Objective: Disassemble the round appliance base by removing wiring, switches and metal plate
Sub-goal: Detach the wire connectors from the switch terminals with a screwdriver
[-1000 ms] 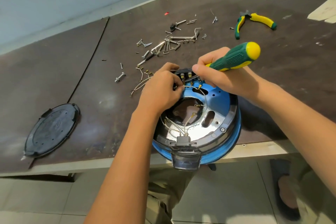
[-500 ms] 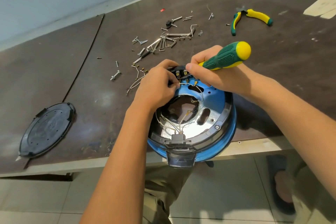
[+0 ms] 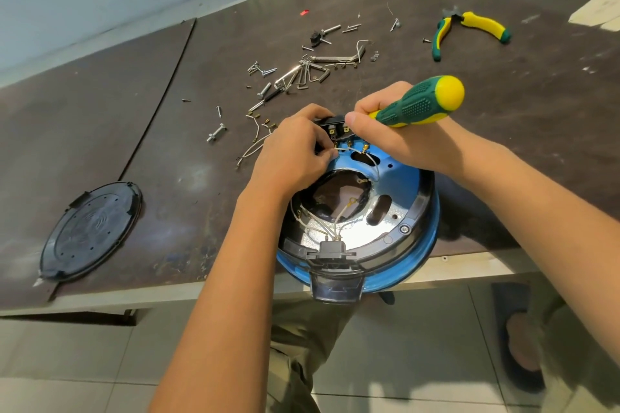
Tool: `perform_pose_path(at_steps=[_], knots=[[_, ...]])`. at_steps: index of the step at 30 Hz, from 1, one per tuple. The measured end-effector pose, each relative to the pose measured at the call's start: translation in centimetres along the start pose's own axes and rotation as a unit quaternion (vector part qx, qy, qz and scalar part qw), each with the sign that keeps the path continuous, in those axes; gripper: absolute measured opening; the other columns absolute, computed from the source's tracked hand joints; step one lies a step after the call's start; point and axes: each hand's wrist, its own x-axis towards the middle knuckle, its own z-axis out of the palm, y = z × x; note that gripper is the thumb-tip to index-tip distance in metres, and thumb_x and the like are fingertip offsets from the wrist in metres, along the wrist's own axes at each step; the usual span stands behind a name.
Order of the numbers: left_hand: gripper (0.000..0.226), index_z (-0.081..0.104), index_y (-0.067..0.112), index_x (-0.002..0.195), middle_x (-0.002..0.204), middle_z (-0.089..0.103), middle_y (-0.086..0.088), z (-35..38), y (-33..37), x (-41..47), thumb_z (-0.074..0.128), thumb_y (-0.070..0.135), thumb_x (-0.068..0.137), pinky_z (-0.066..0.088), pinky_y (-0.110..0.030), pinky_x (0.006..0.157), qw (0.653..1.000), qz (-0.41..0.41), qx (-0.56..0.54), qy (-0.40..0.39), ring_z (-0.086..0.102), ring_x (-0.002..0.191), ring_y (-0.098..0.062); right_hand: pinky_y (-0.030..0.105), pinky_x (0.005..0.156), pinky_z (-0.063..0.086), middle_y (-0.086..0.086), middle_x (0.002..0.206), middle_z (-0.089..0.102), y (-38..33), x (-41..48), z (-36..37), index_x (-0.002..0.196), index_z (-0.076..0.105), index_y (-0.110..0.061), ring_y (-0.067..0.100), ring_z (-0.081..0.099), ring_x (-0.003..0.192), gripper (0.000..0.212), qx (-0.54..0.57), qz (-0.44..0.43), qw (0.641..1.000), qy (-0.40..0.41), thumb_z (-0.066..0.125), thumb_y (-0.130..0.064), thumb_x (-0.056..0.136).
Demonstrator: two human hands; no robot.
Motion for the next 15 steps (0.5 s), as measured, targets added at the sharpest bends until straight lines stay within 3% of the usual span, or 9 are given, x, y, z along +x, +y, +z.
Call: perform_pose_path(at_steps=[3, 7, 12, 15], knots=[[0.011, 0.079, 0.022, 0.079, 0.132, 0.053, 0.016, 0.0, 0.1, 0.0, 0.071, 0.027, 0.085, 0.044, -0.029, 0.065, 1.0, 0.001, 0.003, 0.003, 0.056, 0.095, -0.011, 0.014, 0.053, 0.032, 0.008, 0.064, 0.038, 0.1, 0.1, 0.1, 0.066, 0.045, -0.009, 0.006, 0.033, 0.05, 0.04, -0.025, 0.044, 0.999, 0.003, 0.053, -0.015, 0.105], [0.011, 0.079, 0.022, 0.079, 0.134, 0.053, 0.017, 0.0, 0.1, 0.0, 0.071, 0.026, 0.086, 0.049, -0.033, 0.071, 1.0, 0.0, -0.004, 0.0, 0.057, 0.098, -0.011, 0.013, 0.052, 0.027, -0.001, 0.054, 0.033, 0.3, 0.5, 0.2, 0.058, 0.037, -0.009, 0.007, 0.034, 0.049, 0.05, 0.002, 0.068, 0.997, 0.025, 0.055, -0.009, 0.105], [0.009, 0.079, 0.022, 0.081, 0.136, 0.052, 0.017, 0.0, 0.0, 0.0, 0.072, 0.025, 0.087, 0.047, -0.031, 0.071, 1.0, 0.001, 0.001, -0.002, 0.057, 0.101, -0.01, 0.013, 0.051, 0.029, -0.004, 0.052, 0.035, 0.5, 0.6, 0.2, 0.062, 0.043, 0.003, 0.006, 0.034, 0.047, 0.048, 0.022, 0.106, 0.993, 0.054, 0.058, -0.013, 0.104], [0.008, 0.079, 0.021, 0.08, 0.135, 0.053, 0.015, 0.0, 0.1, 0.0, 0.074, 0.024, 0.086, 0.049, -0.033, 0.073, 1.0, 0.006, 0.003, -0.003, 0.058, 0.103, -0.012, 0.011, 0.049, 0.029, -0.012, 0.044, 0.041, 1.0, 0.5, 0.1, 0.06, 0.047, -0.012, 0.004, 0.04, 0.043, 0.046, 0.039, 0.143, 0.987, 0.068, 0.061, -0.021, 0.103]])
